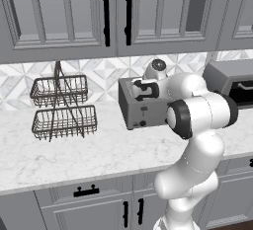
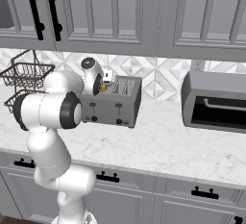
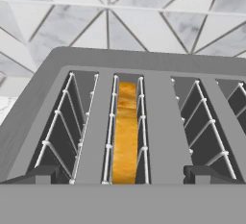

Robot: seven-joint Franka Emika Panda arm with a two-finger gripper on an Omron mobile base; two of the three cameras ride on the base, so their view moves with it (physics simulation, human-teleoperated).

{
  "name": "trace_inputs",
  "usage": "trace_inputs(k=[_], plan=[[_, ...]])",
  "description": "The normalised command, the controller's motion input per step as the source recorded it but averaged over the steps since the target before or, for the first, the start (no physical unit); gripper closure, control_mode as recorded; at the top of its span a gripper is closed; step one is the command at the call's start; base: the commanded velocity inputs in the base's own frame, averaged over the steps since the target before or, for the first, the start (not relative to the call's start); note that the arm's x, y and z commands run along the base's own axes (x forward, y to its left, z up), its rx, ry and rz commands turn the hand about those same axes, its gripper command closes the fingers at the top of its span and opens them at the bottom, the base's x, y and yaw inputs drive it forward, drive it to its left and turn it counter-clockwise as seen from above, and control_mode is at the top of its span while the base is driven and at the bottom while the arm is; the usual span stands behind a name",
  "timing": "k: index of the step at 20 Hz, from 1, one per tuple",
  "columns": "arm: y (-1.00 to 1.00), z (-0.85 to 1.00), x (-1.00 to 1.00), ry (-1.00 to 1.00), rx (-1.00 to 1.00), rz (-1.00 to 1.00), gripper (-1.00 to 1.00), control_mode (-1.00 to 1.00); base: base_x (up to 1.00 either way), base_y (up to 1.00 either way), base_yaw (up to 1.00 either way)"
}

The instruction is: Start the toaster. Once the lever pops up, take the bread to the plate on the dining counter.

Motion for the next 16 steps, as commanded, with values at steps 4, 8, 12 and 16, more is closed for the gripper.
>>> trace_inputs(k=[4, 8, 12, 16], plan=[[0.00, 0.00, 0.00, 0.00, 0.00, 0.00, -1.00, -1.00, 0.00, 0.00, 0.00], [0.00, -0.08, 0.01, 0.00, 0.00, 0.00, -1.00, -1.00, 0.00, 0.00, 0.00], [0.00, -0.12, 0.00, 0.00, 0.00, 0.00, -1.00, -1.00, 0.00, 0.00, 0.00], [0.00, -0.12, 0.00, 0.00, 0.00, 0.00, -1.00, -1.00, 0.00, 0.00, 0.00]])
